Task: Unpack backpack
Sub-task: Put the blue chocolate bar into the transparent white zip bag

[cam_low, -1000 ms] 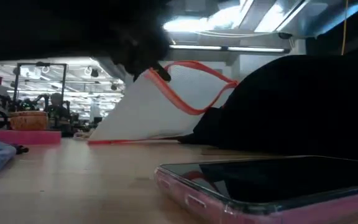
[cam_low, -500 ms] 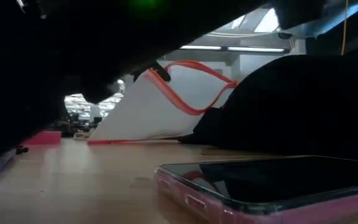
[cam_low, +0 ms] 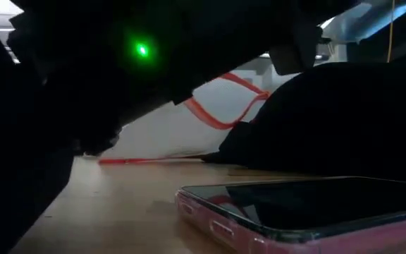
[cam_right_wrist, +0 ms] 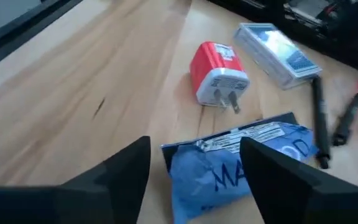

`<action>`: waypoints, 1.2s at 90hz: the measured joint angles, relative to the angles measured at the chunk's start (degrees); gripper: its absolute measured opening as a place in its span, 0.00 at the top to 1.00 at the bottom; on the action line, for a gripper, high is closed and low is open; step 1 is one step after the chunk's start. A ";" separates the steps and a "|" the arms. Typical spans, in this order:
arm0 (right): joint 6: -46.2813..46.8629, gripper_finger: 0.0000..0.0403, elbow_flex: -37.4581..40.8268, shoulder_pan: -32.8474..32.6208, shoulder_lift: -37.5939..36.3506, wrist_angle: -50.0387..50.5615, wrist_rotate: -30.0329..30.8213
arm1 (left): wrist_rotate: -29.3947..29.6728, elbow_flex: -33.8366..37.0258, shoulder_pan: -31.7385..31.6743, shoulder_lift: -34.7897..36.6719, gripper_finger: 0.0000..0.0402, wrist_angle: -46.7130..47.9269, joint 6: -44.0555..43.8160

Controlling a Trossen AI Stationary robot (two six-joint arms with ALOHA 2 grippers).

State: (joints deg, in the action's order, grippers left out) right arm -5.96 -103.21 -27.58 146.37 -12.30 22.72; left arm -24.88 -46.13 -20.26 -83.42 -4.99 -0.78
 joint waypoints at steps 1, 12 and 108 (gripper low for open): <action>0.20 0.44 -0.02 0.10 0.07 0.04 -0.41 | 0.00 0.00 -0.01 0.00 1.00 0.01 0.00; 2.66 0.51 -0.11 0.70 0.19 1.72 -3.79 | 0.00 0.00 -0.02 0.00 1.00 0.08 0.02; 14.31 0.99 0.44 -8.61 -16.41 33.56 2.33 | 0.02 0.00 0.11 0.00 1.00 1.79 -0.28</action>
State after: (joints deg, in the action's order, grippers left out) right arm 8.35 -102.77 -36.18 129.96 21.25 25.05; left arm -24.86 -46.13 -20.14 -83.42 -3.20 -1.05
